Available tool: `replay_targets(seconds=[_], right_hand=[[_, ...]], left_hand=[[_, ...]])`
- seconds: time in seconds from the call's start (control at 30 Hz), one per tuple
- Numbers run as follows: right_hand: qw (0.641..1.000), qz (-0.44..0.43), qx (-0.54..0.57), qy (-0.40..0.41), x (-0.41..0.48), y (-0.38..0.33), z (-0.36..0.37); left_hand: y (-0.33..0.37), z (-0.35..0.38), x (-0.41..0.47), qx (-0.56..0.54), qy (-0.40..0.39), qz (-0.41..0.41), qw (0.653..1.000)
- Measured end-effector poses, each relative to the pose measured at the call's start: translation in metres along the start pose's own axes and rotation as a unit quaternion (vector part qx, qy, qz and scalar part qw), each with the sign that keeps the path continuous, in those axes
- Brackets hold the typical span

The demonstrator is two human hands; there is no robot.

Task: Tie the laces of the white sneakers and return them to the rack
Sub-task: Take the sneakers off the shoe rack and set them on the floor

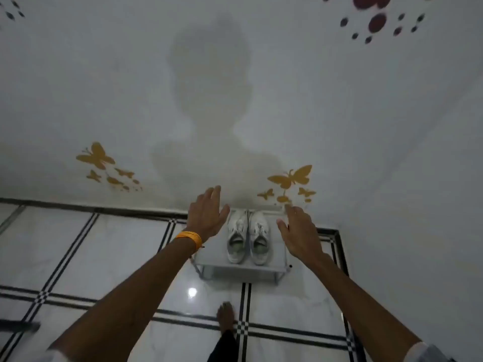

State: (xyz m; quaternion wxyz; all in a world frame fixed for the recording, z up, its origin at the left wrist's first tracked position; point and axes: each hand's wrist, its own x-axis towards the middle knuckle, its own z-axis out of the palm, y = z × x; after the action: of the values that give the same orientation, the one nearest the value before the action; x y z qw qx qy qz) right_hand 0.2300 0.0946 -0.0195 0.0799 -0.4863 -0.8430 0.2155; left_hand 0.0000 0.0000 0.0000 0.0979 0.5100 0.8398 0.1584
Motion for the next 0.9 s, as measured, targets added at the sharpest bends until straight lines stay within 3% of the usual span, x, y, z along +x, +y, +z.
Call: replay_targets(seconds=[0.3, 0.53, 0.73, 0.9], right_hand=[[0.965, 0.164, 0.099, -0.179, 0.1, 0.075, 0.171], [0.927, 0.287, 0.12, -0.21, 0.18, 0.147, 0.311], [0.948, 0.236, 0.054, -0.209, 0.213, 0.196, 0.4], [0.968, 0.171, 0.026, -0.183, 0.206, 0.21, 0.411]], left_hand=[[-0.089, 0.202, 0.094, -0.041, -0.225, -0.128, 0.965], [-0.144, 0.364, 0.138, -0.071, -0.311, -0.22, 0.922], [-0.172, 0.464, 0.157, -0.066, -0.277, -0.241, 0.928], [-0.175, 0.476, 0.146, -0.076, -0.208, -0.2, 0.954]])
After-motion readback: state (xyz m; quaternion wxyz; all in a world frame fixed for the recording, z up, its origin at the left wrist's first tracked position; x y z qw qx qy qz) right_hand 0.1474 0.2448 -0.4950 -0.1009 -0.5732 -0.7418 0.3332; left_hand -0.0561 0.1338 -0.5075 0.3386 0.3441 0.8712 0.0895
